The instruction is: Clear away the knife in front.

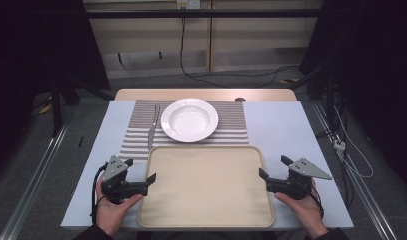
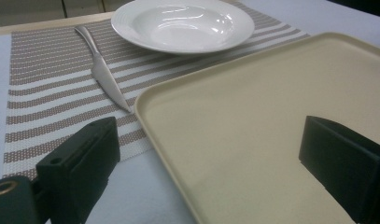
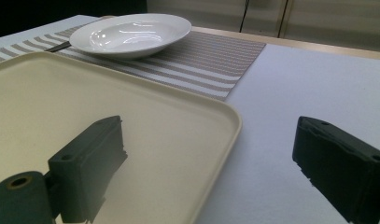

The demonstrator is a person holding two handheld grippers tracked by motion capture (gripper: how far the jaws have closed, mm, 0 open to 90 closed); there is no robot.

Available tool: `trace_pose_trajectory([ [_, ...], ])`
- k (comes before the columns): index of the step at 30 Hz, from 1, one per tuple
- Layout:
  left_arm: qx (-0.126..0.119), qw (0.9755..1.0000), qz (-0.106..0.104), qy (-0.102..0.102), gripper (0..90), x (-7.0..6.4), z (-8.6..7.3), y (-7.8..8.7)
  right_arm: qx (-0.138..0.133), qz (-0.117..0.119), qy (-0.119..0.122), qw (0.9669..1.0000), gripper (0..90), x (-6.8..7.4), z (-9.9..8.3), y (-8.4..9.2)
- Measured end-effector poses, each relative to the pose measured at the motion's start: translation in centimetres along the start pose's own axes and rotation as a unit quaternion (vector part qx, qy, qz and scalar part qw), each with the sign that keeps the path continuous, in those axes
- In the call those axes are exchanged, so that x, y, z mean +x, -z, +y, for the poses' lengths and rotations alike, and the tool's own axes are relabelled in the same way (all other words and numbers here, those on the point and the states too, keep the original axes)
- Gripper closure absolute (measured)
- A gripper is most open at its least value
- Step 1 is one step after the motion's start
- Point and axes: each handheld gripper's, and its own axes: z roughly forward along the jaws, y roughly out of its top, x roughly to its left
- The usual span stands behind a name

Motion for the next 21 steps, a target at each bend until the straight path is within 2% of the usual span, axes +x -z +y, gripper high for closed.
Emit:
trace_pose_trajectory([
  [2,-0.008,1.0000,-0.001,0.003,5.5,0.1,0.1,0.0,0.000,0.000,-0.001,1.0000,8.8,0.0,0.0,0.0],
  [4,0.000,1.0000,-0.002,0.003,5.2,0.2,0.3,-0.1,0.003,-0.001,0.001,1.0000,8.6,0.0,0.0,0.0],
  [15,0.000,1.0000,-0.005,0.002,5.1,1.2,1.4,-0.3,0.006,0.001,0.001,1.0000,7.6,0.1,0.0,-0.2],
  [21,0.015,0.9998,-0.010,-0.011,5.2,1.4,2.0,-0.9,0.007,0.002,0.000,1.0000,7.6,0.0,-0.1,-0.2],
])
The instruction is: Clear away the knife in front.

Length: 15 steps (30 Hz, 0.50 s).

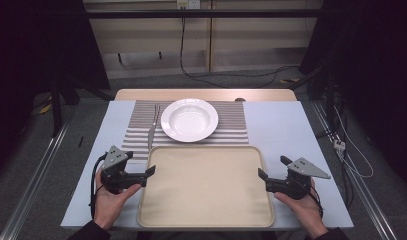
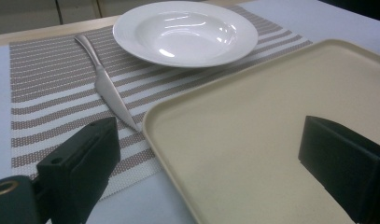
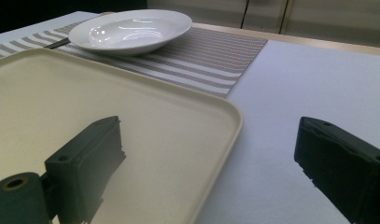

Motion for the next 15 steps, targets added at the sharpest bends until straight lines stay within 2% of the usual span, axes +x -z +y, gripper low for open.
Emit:
trace_pose_trajectory([
  [3,-0.002,1.0000,0.004,0.005,5.3,0.3,0.3,-0.3,-0.001,-0.001,0.000,1.0000,7.6,0.0,0.0,0.0],
  [5,0.001,0.9999,0.010,0.000,5.3,0.6,0.7,-0.3,0.000,-0.001,-0.001,1.0000,7.6,0.0,0.0,0.0],
  [7,0.004,1.0000,0.005,0.000,5.3,1.0,1.0,-0.7,0.000,-0.001,-0.002,1.0000,7.6,0.0,0.0,0.0],
  [9,0.010,0.9999,0.011,-0.005,5.3,1.3,1.3,-1.0,0.000,-0.001,-0.002,1.0000,7.7,0.0,0.1,-0.1],
  [12,0.006,0.9999,0.011,0.000,5.4,1.8,1.6,-1.3,-0.001,0.000,-0.001,1.0000,7.6,0.0,0.1,-0.1],
  [15,0.012,0.9997,0.021,-0.009,5.6,2.1,2.0,-1.5,0.000,-0.001,0.000,1.0000,7.7,0.0,0.1,-0.1],
])
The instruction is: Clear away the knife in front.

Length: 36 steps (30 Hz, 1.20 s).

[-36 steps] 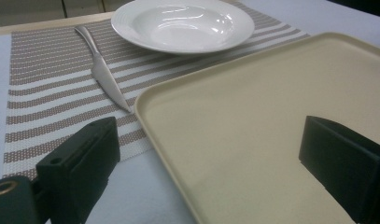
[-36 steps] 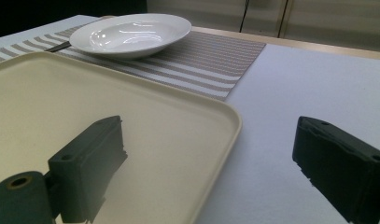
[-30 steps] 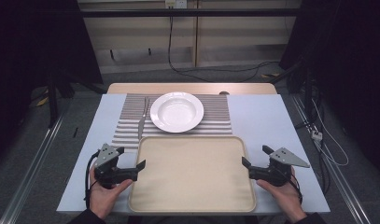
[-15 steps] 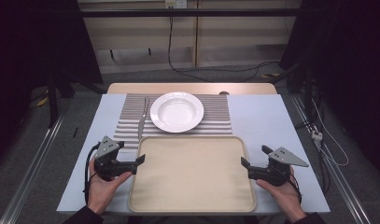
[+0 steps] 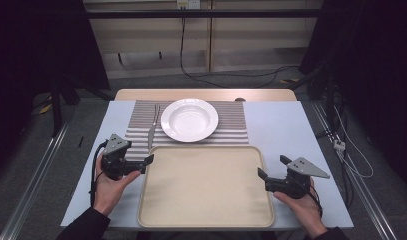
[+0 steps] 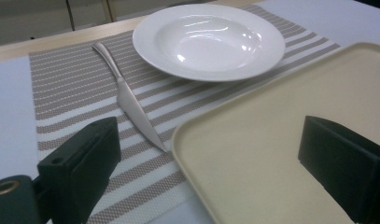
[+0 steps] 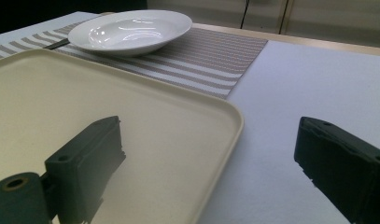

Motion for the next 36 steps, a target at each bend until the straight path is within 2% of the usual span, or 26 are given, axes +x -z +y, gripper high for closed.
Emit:
trace_pose_trajectory([
  [6,0.024,0.9997,0.004,-0.005,5.4,0.3,0.7,-0.8,0.000,0.002,0.002,1.0000,7.7,0.1,0.0,0.0],
  [9,0.033,0.9993,0.008,-0.016,5.5,0.4,1.0,-1.2,0.000,0.004,-0.001,1.0000,7.7,0.1,0.0,0.0],
  [17,0.053,0.9982,0.027,-0.011,6.2,1.4,2.1,-2.4,0.001,0.010,-0.002,1.0000,7.6,0.0,0.0,-0.4],
  [19,0.056,0.9980,0.029,-0.005,6.4,1.7,2.4,-2.7,0.002,0.009,-0.001,1.0000,7.6,0.0,0.1,-0.4],
  [23,0.058,0.9977,0.032,-0.011,8.6,2.1,2.9,-3.3,0.003,0.011,0.000,0.9999,7.5,0.1,0.1,-0.5],
  [28,0.060,0.9975,0.035,-0.007,10.5,2.9,3.8,-4.2,0.003,0.009,-0.002,1.0000,7.5,0.0,0.1,-0.5],
  [36,0.063,0.9968,0.049,-0.003,11.4,4.2,5.0,-6.5,0.005,0.009,-0.001,0.9999,7.5,0.1,0.1,-0.6],
])
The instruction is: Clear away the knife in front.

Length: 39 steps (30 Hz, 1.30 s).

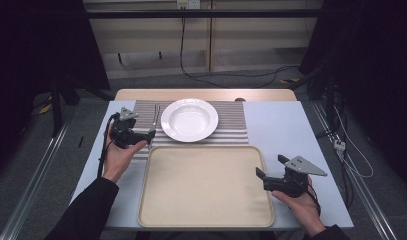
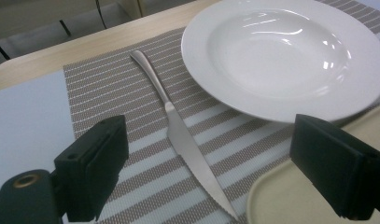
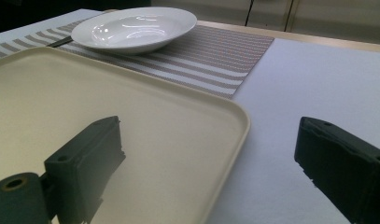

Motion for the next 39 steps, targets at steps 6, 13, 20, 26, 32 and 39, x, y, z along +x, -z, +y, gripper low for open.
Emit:
trace_pose_trajectory([
  [6,-0.002,0.9999,0.012,0.010,13.0,0.6,1.0,-1.3,0.001,0.001,0.001,1.0000,7.4,0.0,0.0,0.0],
  [13,0.008,0.9995,0.025,0.019,18.6,1.8,1.7,-3.4,0.003,0.003,-0.003,1.0000,7.4,0.0,0.0,-0.1],
  [20,0.029,0.9985,0.036,0.029,24.0,2.9,2.5,-5.7,0.005,0.005,-0.005,1.0000,7.4,-0.1,0.0,-0.1],
  [26,0.061,0.9969,0.039,0.032,33.9,3.5,3.0,-7.9,0.006,0.006,-0.009,0.9999,7.3,-0.1,-0.1,-0.3],
  [32,0.087,0.9944,0.041,0.044,47.5,3.9,3.2,-10.0,0.007,0.007,-0.010,0.9999,7.3,-0.2,-0.1,-0.3],
  [39,0.107,0.9921,0.034,0.055,59.8,4.0,3.1,-11.8,0.008,0.006,-0.012,0.9999,7.3,-0.3,-0.1,-0.3],
])
